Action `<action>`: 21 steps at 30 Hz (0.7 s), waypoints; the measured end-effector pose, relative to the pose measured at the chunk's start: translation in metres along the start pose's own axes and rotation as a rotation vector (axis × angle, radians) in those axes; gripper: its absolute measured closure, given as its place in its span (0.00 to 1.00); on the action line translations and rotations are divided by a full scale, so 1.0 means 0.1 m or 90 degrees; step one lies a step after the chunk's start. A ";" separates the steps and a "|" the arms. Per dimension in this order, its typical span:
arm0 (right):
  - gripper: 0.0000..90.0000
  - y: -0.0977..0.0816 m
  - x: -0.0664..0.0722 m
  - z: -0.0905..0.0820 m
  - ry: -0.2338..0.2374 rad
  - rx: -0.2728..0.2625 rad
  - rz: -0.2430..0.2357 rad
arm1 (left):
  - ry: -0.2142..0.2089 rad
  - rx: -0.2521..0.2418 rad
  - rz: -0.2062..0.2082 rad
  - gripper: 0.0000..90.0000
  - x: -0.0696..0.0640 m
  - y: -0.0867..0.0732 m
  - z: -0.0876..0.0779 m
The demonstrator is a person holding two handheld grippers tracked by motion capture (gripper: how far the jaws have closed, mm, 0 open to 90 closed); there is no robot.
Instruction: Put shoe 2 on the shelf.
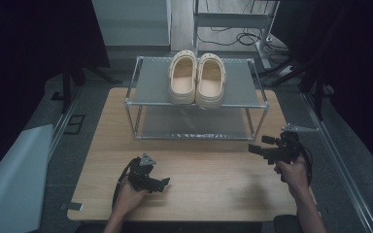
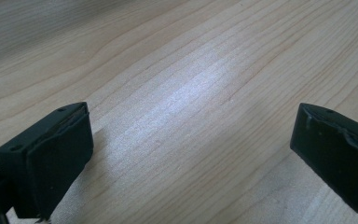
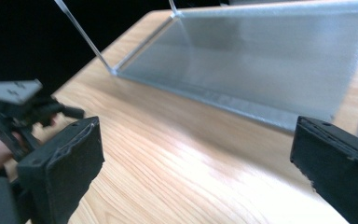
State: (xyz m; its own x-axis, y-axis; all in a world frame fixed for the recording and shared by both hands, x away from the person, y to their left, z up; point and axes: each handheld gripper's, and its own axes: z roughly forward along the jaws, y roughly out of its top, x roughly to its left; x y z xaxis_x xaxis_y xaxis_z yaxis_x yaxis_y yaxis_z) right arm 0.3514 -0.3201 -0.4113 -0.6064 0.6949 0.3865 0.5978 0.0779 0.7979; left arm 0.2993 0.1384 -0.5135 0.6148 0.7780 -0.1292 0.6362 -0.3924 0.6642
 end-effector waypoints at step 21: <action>0.00 -0.67 0.08 0.25 -0.123 0.079 -0.103 | 0.013 0.000 0.020 0.00 -0.04 -0.04 -0.01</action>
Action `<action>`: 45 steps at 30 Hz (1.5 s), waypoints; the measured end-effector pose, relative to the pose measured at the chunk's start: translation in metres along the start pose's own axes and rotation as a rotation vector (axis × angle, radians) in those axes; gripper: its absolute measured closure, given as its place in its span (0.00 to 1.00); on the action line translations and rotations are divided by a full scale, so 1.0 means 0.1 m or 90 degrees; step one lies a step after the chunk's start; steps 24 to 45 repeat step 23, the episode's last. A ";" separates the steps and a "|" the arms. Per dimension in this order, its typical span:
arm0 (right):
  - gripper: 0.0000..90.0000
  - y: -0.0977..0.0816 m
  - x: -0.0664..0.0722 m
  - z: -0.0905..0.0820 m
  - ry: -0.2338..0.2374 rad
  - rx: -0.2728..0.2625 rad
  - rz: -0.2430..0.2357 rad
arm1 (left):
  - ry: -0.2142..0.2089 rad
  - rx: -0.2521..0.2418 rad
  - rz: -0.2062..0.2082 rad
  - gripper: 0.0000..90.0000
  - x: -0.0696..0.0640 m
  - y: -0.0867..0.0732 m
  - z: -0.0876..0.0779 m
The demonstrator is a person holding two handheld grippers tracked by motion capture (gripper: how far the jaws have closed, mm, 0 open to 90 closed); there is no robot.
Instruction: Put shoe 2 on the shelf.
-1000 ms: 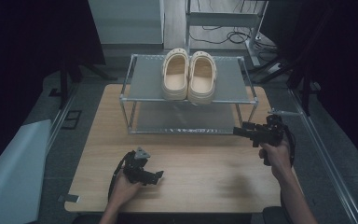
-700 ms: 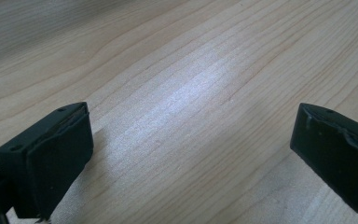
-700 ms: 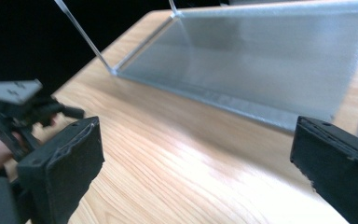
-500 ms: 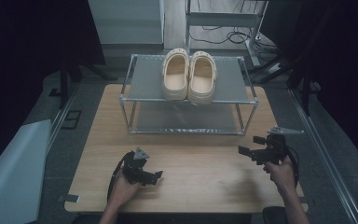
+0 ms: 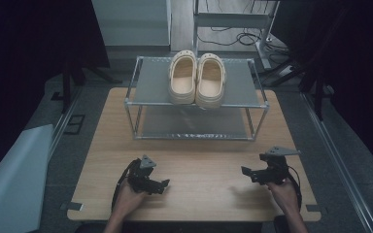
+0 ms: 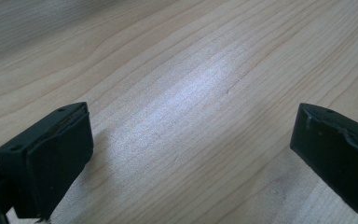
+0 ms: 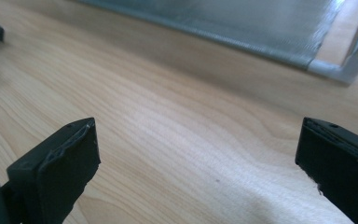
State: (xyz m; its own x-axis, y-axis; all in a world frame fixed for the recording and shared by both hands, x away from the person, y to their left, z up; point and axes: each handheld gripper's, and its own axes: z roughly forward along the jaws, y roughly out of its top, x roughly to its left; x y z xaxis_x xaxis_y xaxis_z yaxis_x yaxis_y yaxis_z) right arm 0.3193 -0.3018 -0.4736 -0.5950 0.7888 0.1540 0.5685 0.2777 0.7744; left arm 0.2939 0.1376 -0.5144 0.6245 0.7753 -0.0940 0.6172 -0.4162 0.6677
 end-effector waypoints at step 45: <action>0.00 -0.24 0.22 0.42 -0.017 0.137 -0.118 | 0.023 0.016 0.031 0.00 -0.06 -0.01 0.07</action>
